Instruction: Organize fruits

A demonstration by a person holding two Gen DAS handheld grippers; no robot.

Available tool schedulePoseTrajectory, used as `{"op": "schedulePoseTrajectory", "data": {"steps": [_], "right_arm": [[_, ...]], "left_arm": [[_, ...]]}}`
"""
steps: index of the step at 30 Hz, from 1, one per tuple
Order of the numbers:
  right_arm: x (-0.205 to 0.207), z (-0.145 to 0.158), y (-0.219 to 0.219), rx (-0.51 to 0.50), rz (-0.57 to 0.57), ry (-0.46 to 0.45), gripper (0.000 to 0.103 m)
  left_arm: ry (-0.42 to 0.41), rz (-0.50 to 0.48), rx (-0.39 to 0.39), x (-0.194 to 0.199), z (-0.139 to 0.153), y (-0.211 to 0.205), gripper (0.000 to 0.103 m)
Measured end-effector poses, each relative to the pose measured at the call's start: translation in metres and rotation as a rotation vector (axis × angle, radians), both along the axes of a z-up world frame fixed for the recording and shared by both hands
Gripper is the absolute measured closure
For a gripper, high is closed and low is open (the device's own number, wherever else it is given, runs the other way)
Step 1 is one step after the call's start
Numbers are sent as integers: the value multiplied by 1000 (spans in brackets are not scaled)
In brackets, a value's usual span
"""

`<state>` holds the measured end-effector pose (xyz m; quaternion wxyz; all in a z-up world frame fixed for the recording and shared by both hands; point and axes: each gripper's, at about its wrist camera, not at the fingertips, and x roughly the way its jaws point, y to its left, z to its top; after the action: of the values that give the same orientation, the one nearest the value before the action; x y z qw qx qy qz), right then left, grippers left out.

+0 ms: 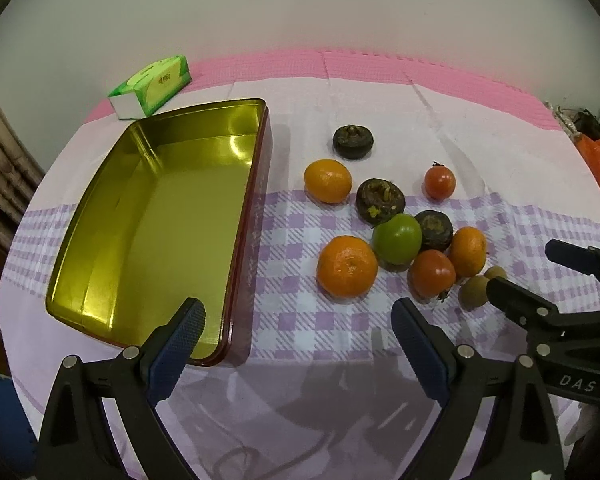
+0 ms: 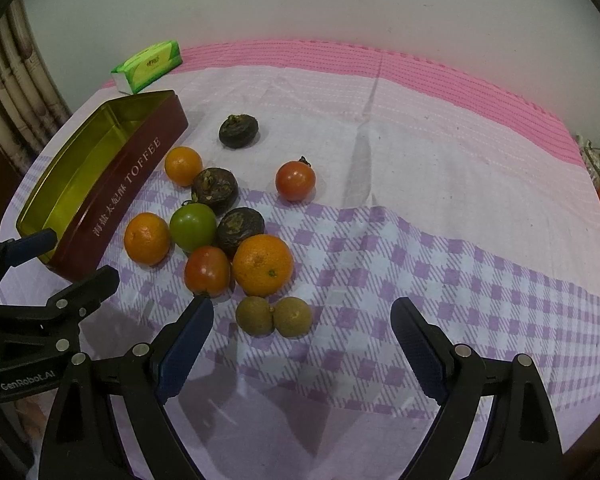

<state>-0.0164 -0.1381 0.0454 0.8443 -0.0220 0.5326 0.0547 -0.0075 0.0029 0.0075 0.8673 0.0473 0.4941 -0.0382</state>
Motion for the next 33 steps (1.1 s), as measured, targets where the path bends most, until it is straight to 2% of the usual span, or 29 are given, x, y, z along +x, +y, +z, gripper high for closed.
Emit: {"op": "schedulePoseTrajectory", "data": {"steps": [16, 33], "right_arm": [[0, 0, -1, -11, -6, 2, 13], [-1, -2, 2, -8, -3, 11, 13]], "left_arm": [[35, 17, 30, 3, -4, 5, 10], [35, 22, 33, 3, -5, 4, 10]]}}
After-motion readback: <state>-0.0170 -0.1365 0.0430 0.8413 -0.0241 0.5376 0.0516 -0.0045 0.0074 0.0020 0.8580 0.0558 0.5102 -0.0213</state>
